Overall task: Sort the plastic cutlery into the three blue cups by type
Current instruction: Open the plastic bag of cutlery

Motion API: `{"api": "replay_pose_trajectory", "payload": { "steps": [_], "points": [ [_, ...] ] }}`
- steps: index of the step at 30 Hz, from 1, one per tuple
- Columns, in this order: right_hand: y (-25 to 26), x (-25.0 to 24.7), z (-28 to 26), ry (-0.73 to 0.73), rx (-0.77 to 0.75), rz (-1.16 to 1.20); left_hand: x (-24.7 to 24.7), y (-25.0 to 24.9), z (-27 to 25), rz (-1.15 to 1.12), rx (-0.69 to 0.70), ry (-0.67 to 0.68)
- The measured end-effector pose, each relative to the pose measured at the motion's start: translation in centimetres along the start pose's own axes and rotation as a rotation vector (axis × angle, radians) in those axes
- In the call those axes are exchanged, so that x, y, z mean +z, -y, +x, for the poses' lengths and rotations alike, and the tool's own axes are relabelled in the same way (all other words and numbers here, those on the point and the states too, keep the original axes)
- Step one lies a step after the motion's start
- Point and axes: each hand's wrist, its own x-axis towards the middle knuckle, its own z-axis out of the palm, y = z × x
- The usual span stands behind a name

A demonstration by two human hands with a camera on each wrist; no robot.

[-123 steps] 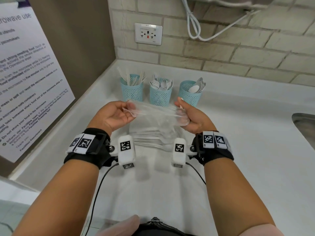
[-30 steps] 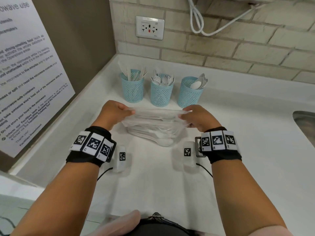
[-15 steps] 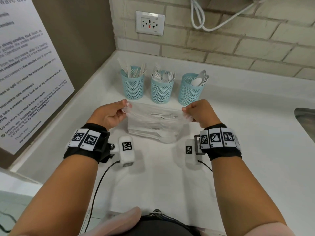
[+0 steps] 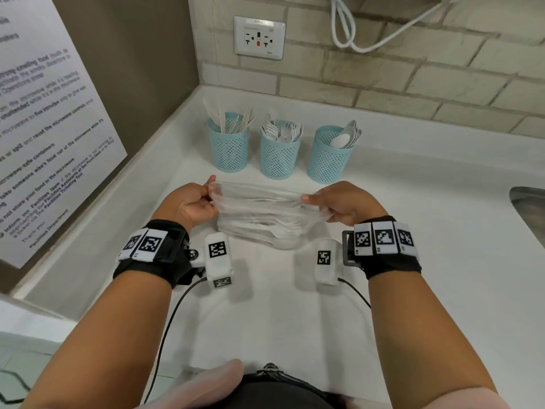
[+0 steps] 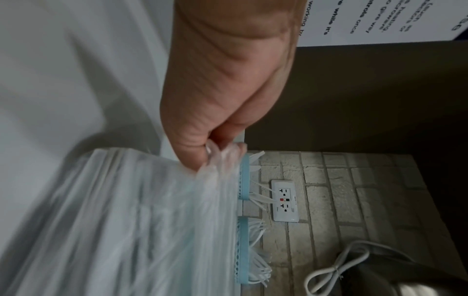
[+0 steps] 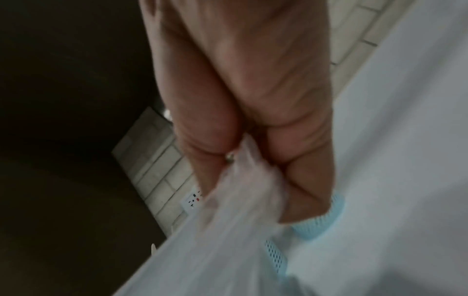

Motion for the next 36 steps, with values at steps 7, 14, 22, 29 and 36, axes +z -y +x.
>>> {"api": "replay_pose_trajectory", "payload": {
  "steps": [7,14,22,29,36],
  "points": [
    [0.6,-0.4,0.1,0.008,0.099,0.289,-0.2,0.0,0.3,0.058,0.0,-0.048],
    [-2.5,0.7,4.0,0.114,0.327,0.968,-0.5,0.9,0.4,-0.008,-0.029,-0.06],
    [-1.6,-0.1,0.6,-0.087,0.068,0.131,-0.3,0.0,-1.2,0.866,0.156,-0.035],
    [-0.4,1.4,0.0,-0.249,-0.213,-0.489,0.2,1.2,-0.6,1.709,0.622,-0.126],
    [-1.6,1.5,1.6,-0.094,-0.069,0.229,-0.2,0.6,-0.6,1.131,0.362,-0.072]
  ]
}}
